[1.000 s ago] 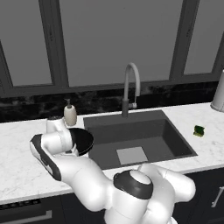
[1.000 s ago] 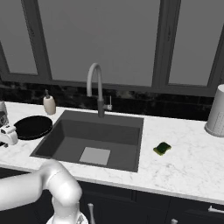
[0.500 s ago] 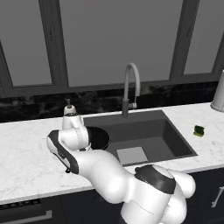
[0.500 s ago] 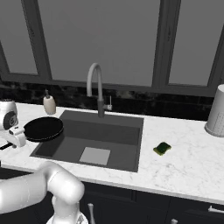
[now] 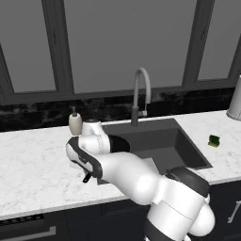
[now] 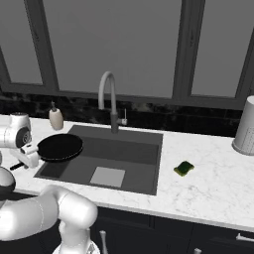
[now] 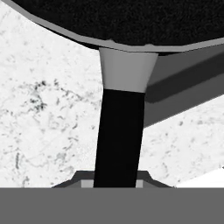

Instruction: Pick the pan and sponge and place them into the sink. Then turn on the water.

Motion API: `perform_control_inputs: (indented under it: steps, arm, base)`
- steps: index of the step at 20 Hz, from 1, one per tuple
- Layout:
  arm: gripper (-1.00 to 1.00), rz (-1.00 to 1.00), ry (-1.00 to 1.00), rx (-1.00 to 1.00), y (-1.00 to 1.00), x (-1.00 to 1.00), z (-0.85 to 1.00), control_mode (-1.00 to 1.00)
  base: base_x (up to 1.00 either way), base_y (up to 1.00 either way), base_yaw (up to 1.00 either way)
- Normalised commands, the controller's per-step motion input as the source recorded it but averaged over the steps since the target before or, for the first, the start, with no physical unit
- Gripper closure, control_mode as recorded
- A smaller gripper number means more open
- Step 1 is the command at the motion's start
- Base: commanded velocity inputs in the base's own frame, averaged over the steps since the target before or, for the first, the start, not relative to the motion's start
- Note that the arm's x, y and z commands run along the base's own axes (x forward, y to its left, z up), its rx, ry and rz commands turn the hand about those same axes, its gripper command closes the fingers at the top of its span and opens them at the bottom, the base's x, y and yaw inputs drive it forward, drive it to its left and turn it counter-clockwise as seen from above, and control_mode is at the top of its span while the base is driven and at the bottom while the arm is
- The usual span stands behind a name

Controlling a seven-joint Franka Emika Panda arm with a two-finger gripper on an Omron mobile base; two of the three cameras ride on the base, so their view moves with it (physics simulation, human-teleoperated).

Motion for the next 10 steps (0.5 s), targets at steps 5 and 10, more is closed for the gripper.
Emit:
perform_control_inputs:
  steps: [5, 10]
  arm:
    - [1.00, -0.17, 0.01, 0.00, -0.64, 0.00, 0.00, -1.00]
    - [1.00, -0.17, 0.03, 0.00, -0.42, 0.18, 0.00, -1.00]
  base:
    - [0.00, 0.00, 0.00]
    - [0.00, 0.00, 0.00]
